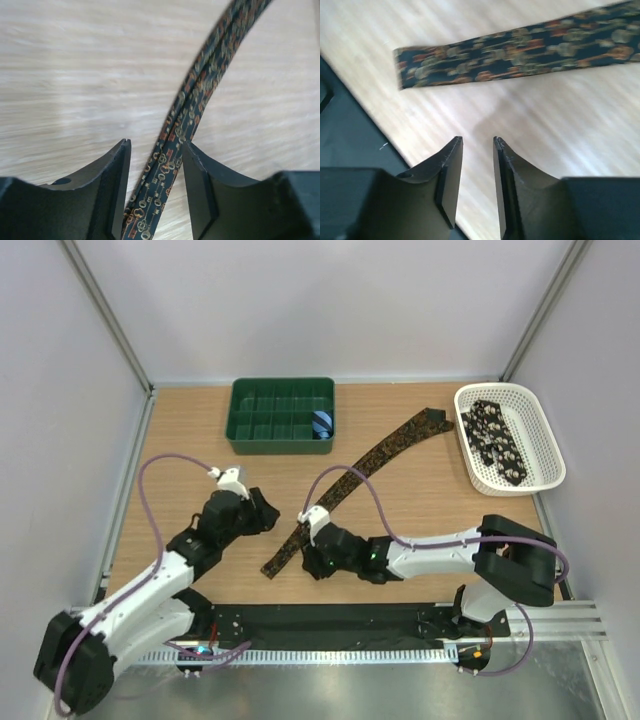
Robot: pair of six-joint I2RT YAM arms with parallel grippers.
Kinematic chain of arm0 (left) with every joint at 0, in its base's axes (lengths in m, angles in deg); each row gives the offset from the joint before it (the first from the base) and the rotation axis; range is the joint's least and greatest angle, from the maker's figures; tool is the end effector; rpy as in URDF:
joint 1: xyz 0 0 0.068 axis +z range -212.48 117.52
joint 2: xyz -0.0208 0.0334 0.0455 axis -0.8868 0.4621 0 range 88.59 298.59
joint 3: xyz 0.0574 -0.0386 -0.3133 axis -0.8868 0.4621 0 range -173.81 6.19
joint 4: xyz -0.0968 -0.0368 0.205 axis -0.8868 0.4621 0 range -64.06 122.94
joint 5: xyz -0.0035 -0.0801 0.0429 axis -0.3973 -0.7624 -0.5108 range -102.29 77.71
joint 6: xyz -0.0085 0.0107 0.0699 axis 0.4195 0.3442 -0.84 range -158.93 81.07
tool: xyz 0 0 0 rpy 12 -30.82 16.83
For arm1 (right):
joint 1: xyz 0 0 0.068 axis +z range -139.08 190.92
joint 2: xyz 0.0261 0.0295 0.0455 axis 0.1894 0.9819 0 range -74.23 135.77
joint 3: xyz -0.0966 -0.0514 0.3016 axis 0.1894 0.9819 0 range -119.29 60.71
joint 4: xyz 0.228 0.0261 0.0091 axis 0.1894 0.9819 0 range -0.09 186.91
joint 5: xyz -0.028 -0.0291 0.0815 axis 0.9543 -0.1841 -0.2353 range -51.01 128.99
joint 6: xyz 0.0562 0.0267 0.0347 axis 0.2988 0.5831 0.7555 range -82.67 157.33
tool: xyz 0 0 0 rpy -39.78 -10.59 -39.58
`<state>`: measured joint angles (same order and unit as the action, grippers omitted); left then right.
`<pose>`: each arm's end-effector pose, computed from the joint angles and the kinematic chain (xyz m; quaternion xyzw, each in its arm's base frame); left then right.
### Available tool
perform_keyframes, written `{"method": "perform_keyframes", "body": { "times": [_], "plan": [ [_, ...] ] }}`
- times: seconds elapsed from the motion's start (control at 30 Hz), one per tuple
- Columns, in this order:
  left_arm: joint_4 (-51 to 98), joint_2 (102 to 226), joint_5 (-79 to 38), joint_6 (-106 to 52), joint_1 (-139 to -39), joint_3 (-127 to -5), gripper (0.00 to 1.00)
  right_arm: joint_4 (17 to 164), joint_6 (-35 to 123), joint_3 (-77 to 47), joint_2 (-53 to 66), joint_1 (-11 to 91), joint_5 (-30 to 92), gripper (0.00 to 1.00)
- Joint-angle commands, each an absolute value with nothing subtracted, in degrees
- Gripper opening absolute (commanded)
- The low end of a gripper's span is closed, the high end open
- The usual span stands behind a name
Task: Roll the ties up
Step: Flatten the tie, then roll the tie
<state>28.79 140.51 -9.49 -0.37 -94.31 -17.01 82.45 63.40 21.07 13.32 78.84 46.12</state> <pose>0.1318 -0.0784 0.2422 -0.0632 0.8704 -0.2638 0.4110 0.1168 0.2689 0.2247 -0.2994 0.8557 0.2673 0.3266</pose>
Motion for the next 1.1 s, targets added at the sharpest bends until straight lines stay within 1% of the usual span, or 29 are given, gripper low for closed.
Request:
{"method": "perform_keyframes", "body": {
  "times": [0.0,0.07,0.1,0.17,0.23,0.3,0.37,0.47,0.77,0.87,1.0,1.07],
  "plan": [
    [41.6,131.8,0.4,4.8,-92.6,-22.1,0.55,78.2,59.0,17.8,13.2,84.1,52.2,0.39],
    [48.1,126.0,4.6,7.5,-92.2,-24.2,0.8,79.4,57.8,15.7,15.4,88.1,55.2,0.43],
    [51.7,124.2,6.9,8.8,-91.8,-25.1,0.89,80.8,57.2,13.3,16.5,89.1,57.7,0.45],
    [54.9,121.1,7.6,8.7,-91.3,-28.2,0.89,82.1,56.4,10.8,19.8,90.6,58.8,0.46],
    [60.2,120.2,8.8,8.1,-91.0,-30.8,0.9,82.8,54.8,7.5,21.8,91.4,59.5,0.48],
    [64.0,119.4,9.7,6.7,-91.0,-35.1,0.91,84.0,54.6,4.3,24.8,92.2,59.6,0.49],
    [66.1,119.3,10.0,5.8,-91.0,-36.7,0.91,84.9,54.8,1.7,27.1,92.3,59.5,0.49],
    [67.7,118.3,10.3,4.7,-91.0,-38.0,0.91,87.5,55.7,-3.0,30.9,92.3,59.6,0.49],
    [68.5,116.3,9.6,3.9,-91.0,-37.1,0.9,91.7,60.9,-6.6,37.7,92.1,59.9,0.45],
    [68.5,116.1,9.6,3.8,-91.0,-37.1,0.9,91.3,60.8,-6.4,37.9,92.2,59.6,0.46],
    [68.0,116.1,9.4,3.5,-91.0,-36.8,0.9,91.5,59.1,-6.3,35.5,92.2,60.7,0.51],
    [68.0,116.5,9.3,3.3,-91.0,-36.9,0.9,93.8,58.3,-7.7,34.7,92.3,61.4,0.52]
  ]
}}
